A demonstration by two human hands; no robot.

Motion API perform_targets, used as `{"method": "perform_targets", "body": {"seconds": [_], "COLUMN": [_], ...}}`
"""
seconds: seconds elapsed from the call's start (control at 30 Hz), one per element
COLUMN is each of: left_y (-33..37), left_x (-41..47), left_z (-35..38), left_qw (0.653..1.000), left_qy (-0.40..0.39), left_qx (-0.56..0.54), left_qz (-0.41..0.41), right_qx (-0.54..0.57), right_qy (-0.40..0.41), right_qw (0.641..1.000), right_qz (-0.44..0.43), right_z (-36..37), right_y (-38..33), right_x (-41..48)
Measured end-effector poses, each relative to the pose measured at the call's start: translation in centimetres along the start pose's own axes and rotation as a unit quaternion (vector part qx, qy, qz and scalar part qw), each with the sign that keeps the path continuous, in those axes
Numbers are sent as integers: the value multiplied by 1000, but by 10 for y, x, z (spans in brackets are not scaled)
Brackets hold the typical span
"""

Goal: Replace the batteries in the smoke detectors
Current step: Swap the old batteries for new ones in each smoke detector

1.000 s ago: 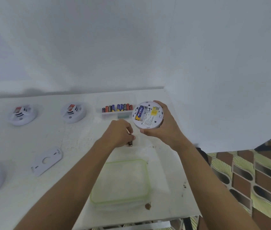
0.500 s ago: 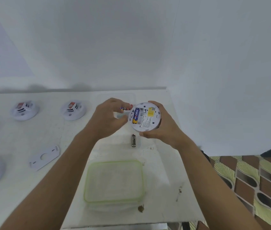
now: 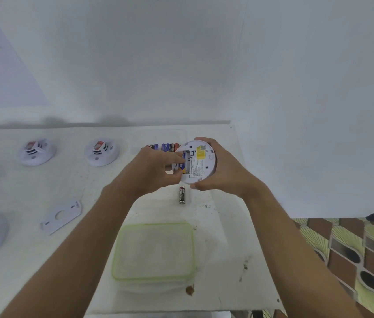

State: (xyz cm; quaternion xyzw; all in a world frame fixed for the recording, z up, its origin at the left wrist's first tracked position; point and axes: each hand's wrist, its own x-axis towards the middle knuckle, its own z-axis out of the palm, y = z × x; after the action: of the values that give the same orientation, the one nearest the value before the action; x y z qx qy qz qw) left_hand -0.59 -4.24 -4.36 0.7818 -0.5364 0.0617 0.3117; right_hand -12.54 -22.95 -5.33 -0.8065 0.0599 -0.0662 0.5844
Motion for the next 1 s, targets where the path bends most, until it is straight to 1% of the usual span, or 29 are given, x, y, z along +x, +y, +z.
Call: {"method": "perform_targets", "body": {"seconds": [0.17,0.23,0.37,0.5,0.67,0.8,0.87,1.0], "left_y": [10,11,10,11,13,12,11,6], "left_x": [0,-1,-7,-10,-14,-17,-19,-19], "left_z": [2,3,7,8,6,7,6,1], "left_qw": [998,998,997,997,996,996,997,997], "left_qy": [23,35,59,52,73,82,75,34], "left_qx": [18,23,2,13,22,5,-15,-65], "left_qz": [49,57,39,47,43,19,8,-19], "right_qx": [-4,-7,-6,-15,-2,3,8,20], "right_qy": [-25,-34,-43,-55,-50,-48,-41,-40], "right_qw": [1000,999,999,998,999,999,999,999], "right_qz": [7,8,10,10,12,10,6,-1], "right_z": [-9,-11,-12,-13,-10,-8,-6,-3], "right_y": [-4,-5,-5,-4,-2,-1,1,4], "right_x": [2,3,2,3,2,1,1,-1]}}
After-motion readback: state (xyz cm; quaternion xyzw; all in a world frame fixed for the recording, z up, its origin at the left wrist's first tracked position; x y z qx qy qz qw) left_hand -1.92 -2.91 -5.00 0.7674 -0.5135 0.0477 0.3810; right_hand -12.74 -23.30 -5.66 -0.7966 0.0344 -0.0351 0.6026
